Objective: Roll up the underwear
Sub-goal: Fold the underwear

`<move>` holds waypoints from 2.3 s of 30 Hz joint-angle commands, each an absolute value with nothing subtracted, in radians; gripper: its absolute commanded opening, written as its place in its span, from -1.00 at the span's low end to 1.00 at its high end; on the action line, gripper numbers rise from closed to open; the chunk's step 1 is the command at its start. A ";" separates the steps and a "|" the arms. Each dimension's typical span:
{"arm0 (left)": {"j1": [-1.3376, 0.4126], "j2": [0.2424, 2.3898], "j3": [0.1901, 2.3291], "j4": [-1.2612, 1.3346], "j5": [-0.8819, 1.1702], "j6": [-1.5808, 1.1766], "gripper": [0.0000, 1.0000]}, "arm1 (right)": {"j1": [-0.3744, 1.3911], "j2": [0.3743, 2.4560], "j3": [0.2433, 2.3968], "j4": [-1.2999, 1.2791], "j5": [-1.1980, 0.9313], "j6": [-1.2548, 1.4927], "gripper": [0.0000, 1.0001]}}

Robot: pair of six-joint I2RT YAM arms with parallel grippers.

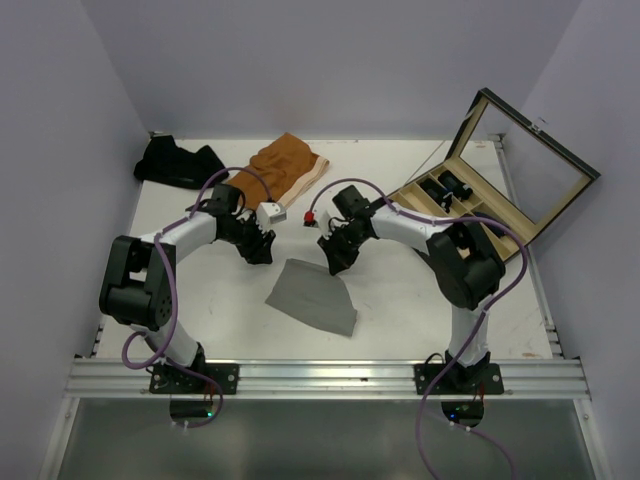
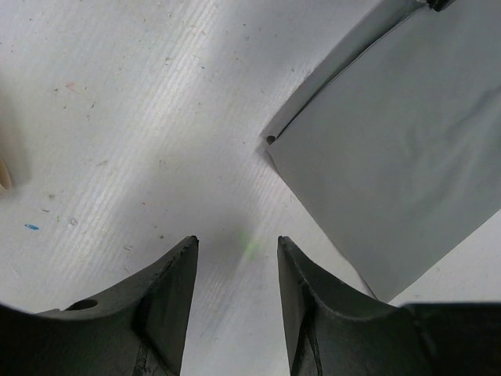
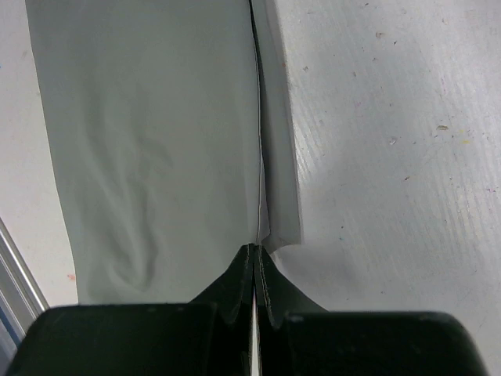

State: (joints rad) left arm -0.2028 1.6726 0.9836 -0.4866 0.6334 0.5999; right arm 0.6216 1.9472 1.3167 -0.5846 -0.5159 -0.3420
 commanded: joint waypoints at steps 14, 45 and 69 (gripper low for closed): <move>-0.313 1.805 1.231 -0.613 0.787 0.919 0.04 | 0.568 1.832 1.306 -0.606 -0.442 -0.273 -0.07; -0.319 2.157 1.494 -0.858 0.858 0.972 -1.00 | 0.454 1.819 1.247 -0.732 -0.508 -0.287 -0.09; -0.127 1.953 1.212 -0.537 0.765 0.686 -1.00 | 0.440 2.078 1.705 -0.608 -0.641 -0.184 -0.07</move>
